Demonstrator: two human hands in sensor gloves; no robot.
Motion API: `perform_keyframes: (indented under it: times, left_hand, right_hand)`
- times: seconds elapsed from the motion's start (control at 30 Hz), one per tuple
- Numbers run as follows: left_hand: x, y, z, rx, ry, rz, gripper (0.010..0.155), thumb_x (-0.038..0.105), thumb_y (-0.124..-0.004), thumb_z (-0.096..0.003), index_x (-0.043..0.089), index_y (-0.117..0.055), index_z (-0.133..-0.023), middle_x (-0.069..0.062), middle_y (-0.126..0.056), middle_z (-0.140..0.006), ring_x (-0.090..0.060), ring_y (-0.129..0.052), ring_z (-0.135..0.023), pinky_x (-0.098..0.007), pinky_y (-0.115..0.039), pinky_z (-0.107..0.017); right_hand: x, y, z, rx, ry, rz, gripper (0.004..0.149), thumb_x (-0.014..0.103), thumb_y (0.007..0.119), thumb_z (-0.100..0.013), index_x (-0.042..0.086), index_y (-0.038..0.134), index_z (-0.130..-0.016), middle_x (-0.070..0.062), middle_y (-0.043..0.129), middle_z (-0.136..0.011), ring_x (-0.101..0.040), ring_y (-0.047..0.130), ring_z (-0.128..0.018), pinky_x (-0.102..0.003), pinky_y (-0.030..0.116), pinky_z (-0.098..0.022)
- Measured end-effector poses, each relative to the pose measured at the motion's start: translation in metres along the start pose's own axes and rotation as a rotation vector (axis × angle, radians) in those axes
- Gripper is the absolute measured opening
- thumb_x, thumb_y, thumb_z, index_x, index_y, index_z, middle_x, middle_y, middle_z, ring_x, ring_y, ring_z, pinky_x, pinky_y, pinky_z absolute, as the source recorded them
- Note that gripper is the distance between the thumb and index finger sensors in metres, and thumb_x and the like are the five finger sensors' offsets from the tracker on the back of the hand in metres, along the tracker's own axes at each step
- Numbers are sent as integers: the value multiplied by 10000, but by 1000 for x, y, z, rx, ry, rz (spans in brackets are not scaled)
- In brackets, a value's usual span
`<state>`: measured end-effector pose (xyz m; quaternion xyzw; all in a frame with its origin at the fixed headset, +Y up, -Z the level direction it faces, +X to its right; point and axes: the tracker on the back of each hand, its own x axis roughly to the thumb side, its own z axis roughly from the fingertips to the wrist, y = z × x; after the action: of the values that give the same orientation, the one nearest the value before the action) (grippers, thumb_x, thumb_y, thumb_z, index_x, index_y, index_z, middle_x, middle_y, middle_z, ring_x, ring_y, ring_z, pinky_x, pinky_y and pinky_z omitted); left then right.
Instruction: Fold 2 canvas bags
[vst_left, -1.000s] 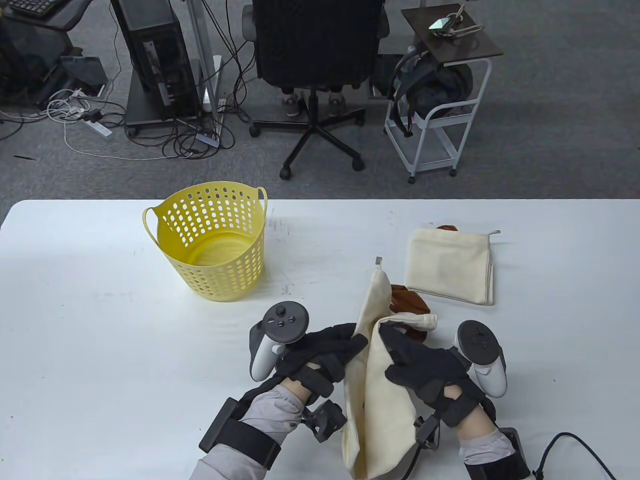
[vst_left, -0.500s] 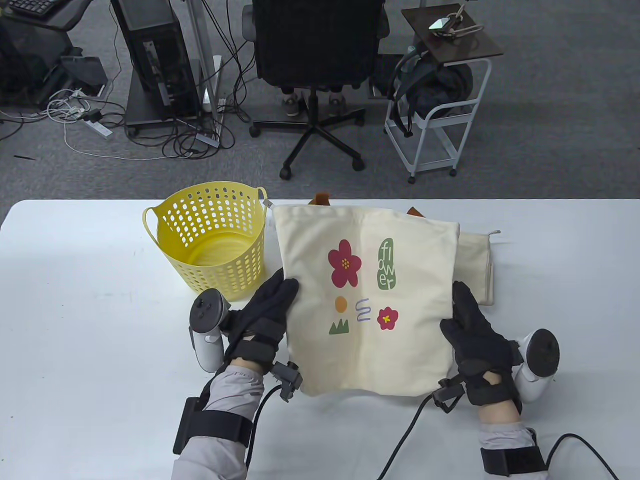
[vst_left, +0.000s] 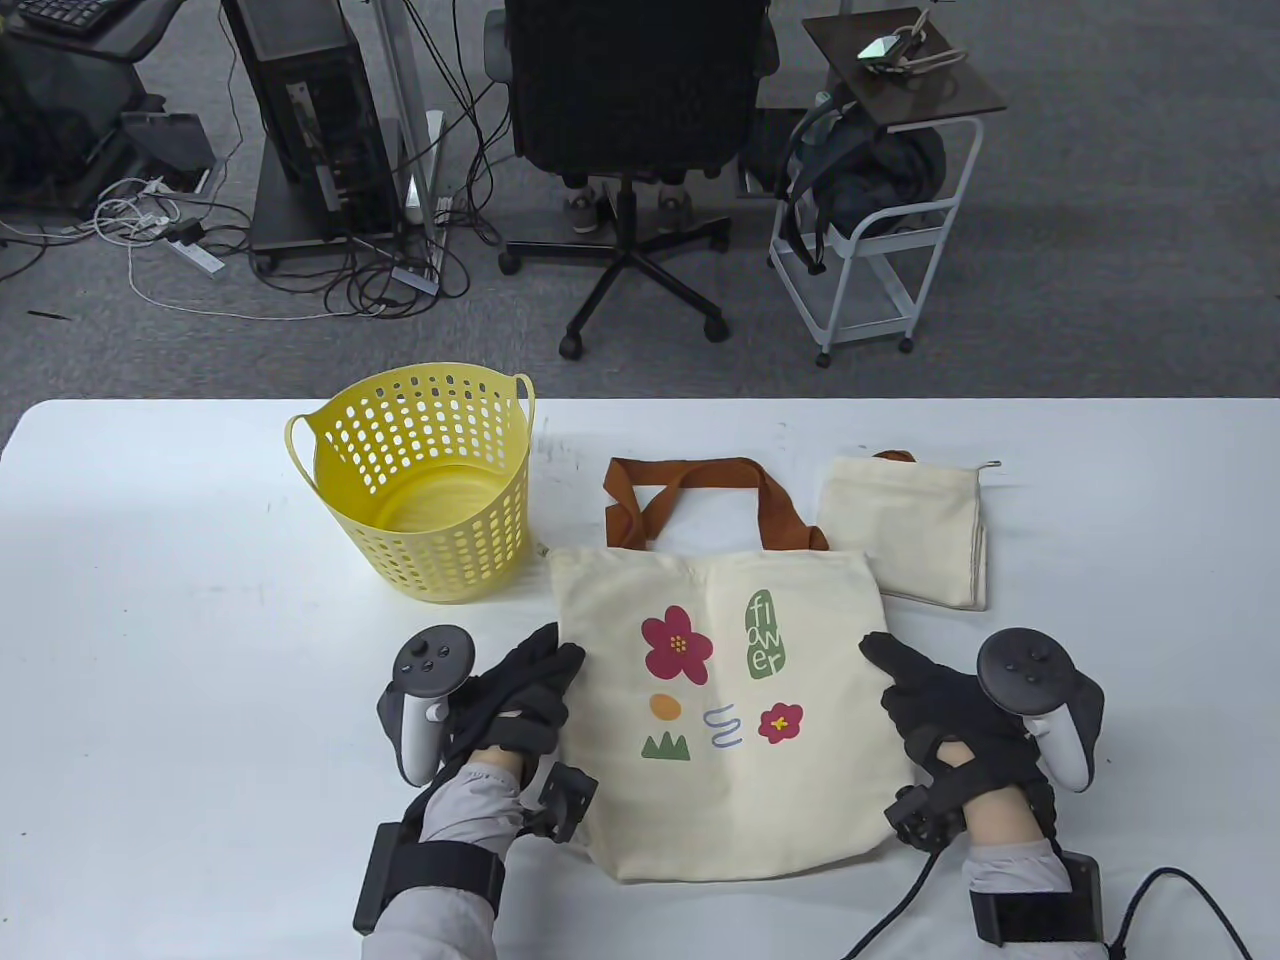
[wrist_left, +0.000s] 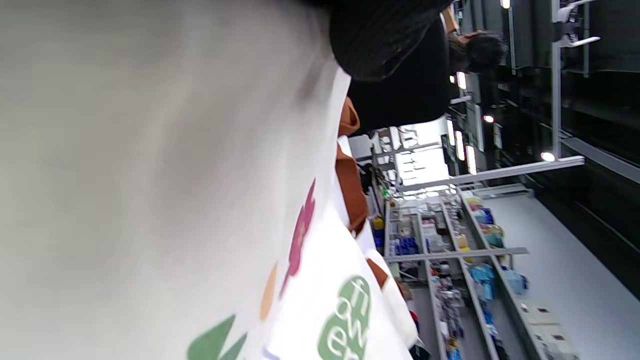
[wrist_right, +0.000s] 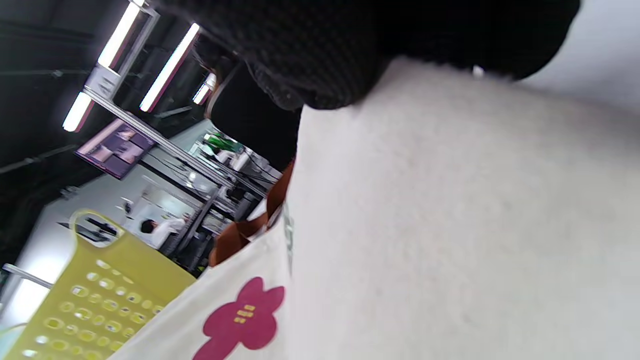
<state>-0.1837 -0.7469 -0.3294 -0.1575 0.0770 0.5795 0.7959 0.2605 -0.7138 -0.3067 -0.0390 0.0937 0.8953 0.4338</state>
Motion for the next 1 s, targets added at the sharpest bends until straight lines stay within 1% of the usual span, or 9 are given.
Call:
perform_keyframes:
  times: [0.1,0.17,0.23,0.37,0.47,0.53,0.67,0.8,1.0]
  left_hand:
    - [2,13,8,33,16,-81,584,275,-767,-630,25,-567,-1119,-214,-827,-1002,-403,-904,-817,-598,-704,-610]
    - [4,19,13,74,-3,-193,584,263,-769,-624,27,-571,-1120,-238,-796,-1022,-433,-872,-841,-618,-679,-620]
    - [6,20,18,93,-37,-318,585,256,-767,-623,35,-564,-1125,-244,-750,-1053,-450,-827,-881,-631,-657,-632]
    - [7,9,25,37,-154,-480,563,235,-767,-615,52,-593,-1119,-226,-761,-1057,-454,-807,-905,-644,-643,-641]
    - [3,-8,27,-49,-247,-612,546,206,-763,-611,86,-607,-1120,-194,-762,-1073,-477,-694,-982,-672,-581,-672]
    - [-1,-17,26,-70,-261,-724,538,186,-760,-610,111,-611,-1121,-172,-766,-1081,-463,-608,-1030,-685,-526,-695]
    - [-13,-26,24,-49,-232,-925,537,199,-760,-603,140,-618,-1118,-128,-775,-1085,-453,-571,-1048,-695,-491,-706]
    - [-14,-26,23,-49,-228,-918,537,202,-761,-605,156,-615,-1120,-107,-774,-1086,-444,-562,-1056,-697,-470,-715]
    - [-19,-16,20,-73,-202,-827,536,195,-760,-605,176,-616,-1121,-74,-777,-1088,-434,-527,-1070,-704,-437,-718]
  right_hand:
    - [-2,2,0,58,117,114,557,113,808,-492,147,676,-1032,-292,730,-966,-458,826,-748,-661,570,-613]
    - [0,3,0,41,116,189,553,113,813,-488,128,689,-1027,-288,620,-1035,-495,722,-842,-682,509,-636]
    - [3,4,-1,60,95,198,544,110,814,-485,119,705,-1017,-250,642,-1041,-500,686,-875,-688,497,-642]
    - [3,13,-5,173,39,174,515,96,811,-476,106,749,-988,-217,703,-1020,-488,680,-889,-687,500,-642]
    - [-4,22,-9,229,52,208,522,81,808,-472,112,744,-990,-203,693,-1031,-490,626,-921,-695,471,-651]
    - [-9,27,-11,257,58,215,535,74,808,-469,121,731,-996,-191,674,-1045,-484,585,-941,-697,447,-658]
    - [-22,31,-17,264,106,215,538,65,809,-468,129,731,-997,-176,676,-1046,-433,512,-976,-690,396,-677]
    - [-35,27,-21,229,117,138,531,45,806,-466,162,746,-981,-128,711,-1019,-386,474,-990,-652,353,-699]
    - [-42,25,-24,285,178,132,605,-14,780,-432,246,723,-975,-34,677,-1030,-273,456,-994,-563,326,-720]
